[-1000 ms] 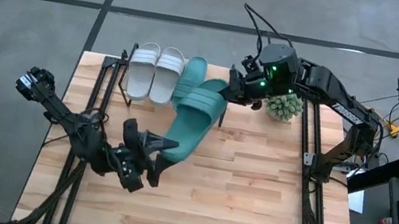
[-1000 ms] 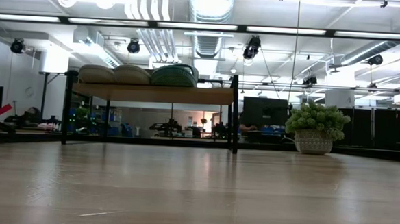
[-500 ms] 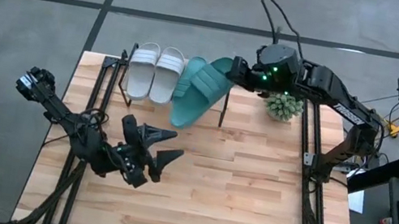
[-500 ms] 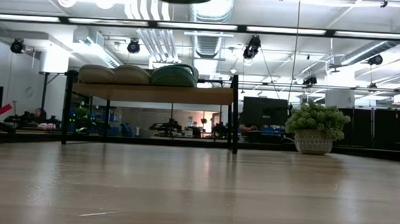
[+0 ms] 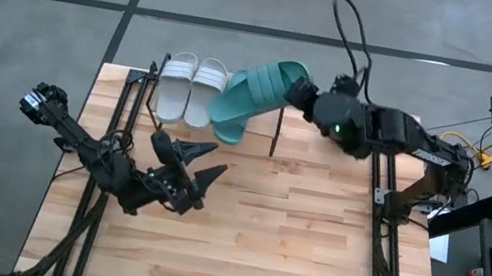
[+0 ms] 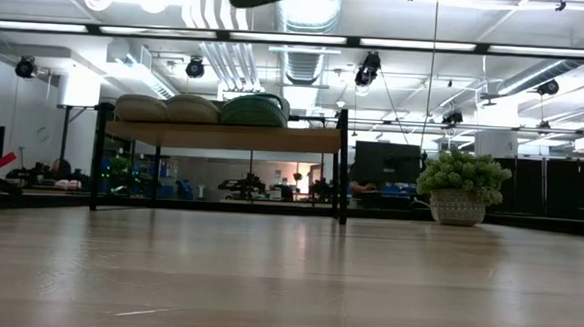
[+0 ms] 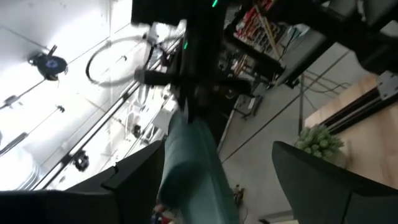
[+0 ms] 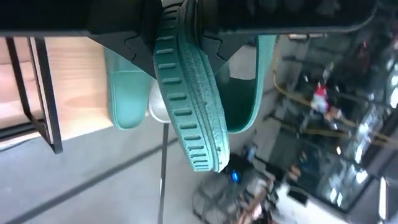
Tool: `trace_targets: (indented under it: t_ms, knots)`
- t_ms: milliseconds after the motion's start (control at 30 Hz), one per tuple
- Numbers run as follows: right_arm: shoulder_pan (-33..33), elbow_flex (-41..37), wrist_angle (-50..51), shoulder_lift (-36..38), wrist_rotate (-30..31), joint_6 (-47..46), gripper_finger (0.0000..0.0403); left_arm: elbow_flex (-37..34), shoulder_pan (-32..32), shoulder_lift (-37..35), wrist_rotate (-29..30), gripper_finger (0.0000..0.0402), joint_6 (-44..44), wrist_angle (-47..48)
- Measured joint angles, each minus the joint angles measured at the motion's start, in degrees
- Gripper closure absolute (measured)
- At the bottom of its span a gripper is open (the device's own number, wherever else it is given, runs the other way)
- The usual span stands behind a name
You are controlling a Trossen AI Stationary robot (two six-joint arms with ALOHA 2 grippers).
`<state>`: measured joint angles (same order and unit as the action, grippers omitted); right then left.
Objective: Pick and place slides into the shelf
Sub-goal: Put the green slipper on the shelf
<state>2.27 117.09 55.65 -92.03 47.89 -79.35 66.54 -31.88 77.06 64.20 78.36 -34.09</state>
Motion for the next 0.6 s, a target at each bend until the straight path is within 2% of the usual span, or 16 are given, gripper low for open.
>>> trace_targets:
  t_ms: [367,600]
  knots:
    - [10.22,-3.91,0.75,-0.22,23.23,-17.02,0.0361,0.00,4.36,0.00,1.00,0.0120,0.01,-0.02]
    - [13.81,-8.85,-2.56,-0.99,30.75,-27.22,0.0361,0.00,6.06,0.00,1.38,0.0120,0.03,-0.02]
